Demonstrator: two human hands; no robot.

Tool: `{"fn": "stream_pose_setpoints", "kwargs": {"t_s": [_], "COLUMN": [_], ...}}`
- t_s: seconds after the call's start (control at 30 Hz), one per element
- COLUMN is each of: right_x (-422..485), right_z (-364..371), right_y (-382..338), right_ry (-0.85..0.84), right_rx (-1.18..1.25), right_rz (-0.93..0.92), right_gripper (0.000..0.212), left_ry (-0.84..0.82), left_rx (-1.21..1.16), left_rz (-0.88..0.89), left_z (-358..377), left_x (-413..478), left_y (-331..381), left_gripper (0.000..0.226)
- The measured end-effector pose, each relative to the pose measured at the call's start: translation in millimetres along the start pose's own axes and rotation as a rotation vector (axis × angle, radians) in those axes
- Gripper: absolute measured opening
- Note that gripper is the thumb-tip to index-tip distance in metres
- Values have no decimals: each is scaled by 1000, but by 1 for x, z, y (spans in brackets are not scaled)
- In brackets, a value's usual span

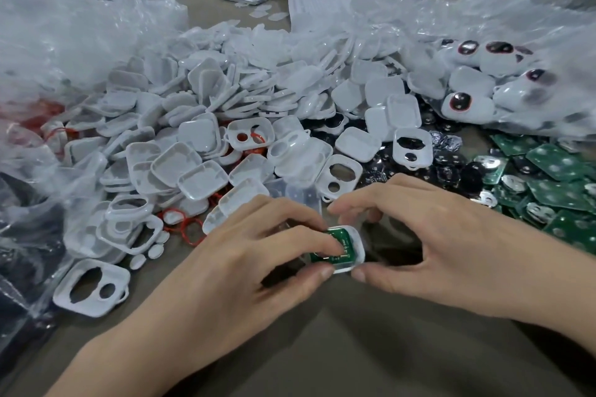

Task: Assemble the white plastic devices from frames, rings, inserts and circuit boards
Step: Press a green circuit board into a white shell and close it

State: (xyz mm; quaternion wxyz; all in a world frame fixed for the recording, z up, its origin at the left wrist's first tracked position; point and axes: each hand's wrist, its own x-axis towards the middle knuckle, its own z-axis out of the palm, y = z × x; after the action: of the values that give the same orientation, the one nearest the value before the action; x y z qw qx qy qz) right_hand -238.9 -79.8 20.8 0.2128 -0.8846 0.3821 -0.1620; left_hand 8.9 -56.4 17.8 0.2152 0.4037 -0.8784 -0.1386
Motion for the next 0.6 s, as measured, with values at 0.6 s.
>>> {"fn": "stream_pose_setpoints", "kwargs": {"t_s": [0.6], "right_x": [0], "right_z": [-1], "right_y": [0], "right_ry": [0], "right_rx": [43], "right_rz": [8], "right_gripper": [44], "left_ry": [-20], "left_rx": [-30], "left_rz": [-5], "left_z": [4], "left_x": [2], "left_y": [4], "left_gripper": [21]}}
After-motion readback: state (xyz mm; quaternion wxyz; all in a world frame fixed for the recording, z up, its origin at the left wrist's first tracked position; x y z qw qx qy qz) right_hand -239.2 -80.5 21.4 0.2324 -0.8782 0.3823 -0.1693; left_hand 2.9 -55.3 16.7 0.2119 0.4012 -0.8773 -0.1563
